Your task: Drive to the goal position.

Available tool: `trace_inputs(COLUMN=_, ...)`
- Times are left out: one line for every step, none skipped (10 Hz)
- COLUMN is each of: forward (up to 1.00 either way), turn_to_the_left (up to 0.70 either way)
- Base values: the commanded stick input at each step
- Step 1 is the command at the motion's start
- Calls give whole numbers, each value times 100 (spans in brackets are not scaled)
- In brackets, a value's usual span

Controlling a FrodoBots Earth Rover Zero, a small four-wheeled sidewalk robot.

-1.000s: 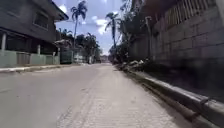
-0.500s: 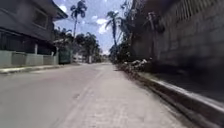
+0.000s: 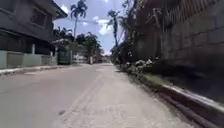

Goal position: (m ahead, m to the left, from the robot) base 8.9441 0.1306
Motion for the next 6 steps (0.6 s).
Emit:
trace_inputs(forward=100, turn_to_the_left=0)
trace_inputs(forward=100, turn_to_the_left=0)
trace_inputs(forward=100, turn_to_the_left=0)
trace_inputs(forward=100, turn_to_the_left=-1)
trace_inputs(forward=100, turn_to_the_left=-1)
trace_inputs(forward=100, turn_to_the_left=-2)
